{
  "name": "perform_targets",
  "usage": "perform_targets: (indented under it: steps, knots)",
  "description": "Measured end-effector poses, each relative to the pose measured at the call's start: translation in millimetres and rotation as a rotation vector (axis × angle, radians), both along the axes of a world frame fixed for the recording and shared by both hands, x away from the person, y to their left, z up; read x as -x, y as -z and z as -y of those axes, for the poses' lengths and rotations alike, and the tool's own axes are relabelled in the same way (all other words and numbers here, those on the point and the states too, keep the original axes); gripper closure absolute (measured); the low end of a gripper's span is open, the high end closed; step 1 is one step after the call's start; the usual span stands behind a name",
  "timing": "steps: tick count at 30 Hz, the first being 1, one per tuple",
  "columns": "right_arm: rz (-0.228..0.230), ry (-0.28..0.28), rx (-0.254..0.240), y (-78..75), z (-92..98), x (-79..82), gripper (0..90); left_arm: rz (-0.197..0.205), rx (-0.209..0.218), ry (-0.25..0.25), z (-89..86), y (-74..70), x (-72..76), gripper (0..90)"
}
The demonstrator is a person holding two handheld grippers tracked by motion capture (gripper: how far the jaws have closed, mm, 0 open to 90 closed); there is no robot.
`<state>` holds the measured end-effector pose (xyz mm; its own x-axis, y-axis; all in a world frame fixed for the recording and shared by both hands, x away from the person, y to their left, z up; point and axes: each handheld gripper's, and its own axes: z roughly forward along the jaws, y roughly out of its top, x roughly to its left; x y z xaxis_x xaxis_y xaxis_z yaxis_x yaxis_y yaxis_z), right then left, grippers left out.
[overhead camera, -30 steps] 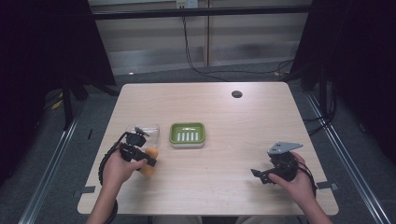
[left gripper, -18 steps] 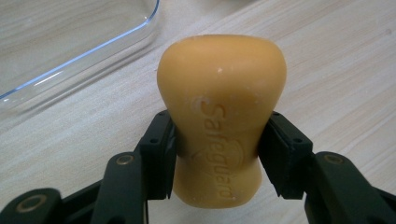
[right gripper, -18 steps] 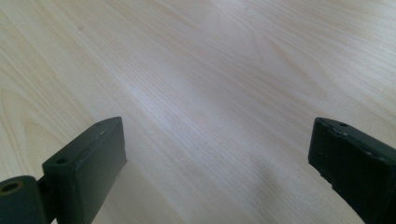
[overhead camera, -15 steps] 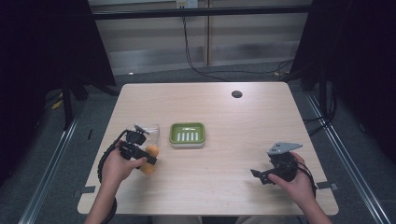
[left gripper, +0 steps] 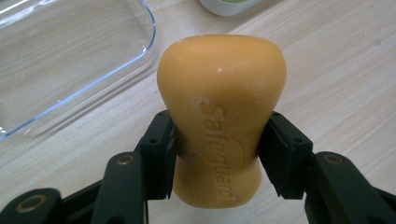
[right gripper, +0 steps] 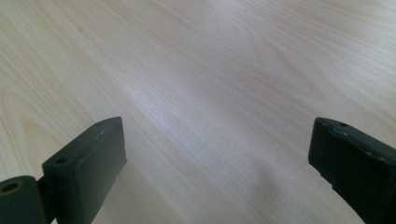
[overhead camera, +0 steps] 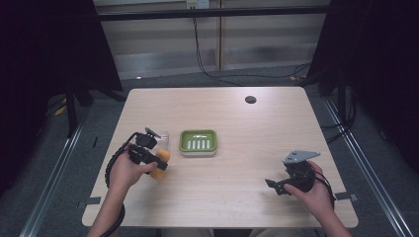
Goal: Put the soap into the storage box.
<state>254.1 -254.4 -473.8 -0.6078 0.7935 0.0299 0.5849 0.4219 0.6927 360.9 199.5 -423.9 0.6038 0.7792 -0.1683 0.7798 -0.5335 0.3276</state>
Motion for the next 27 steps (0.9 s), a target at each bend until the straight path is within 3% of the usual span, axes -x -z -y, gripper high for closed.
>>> perform_targets:
  steps: [7, 27]
  knots:
    - [0.001, -0.003, 0.001, 0.0, 0.1, -0.1, 3.6, -0.012, -0.016, 0.03, 3.9, -2.6, -4.9, 49.7]
    - [0.005, 0.0, -0.006, 0.4, 1.7, -0.9, 3.3, -0.016, -0.008, 0.039, 13.2, -14.5, -15.1, 49.7]
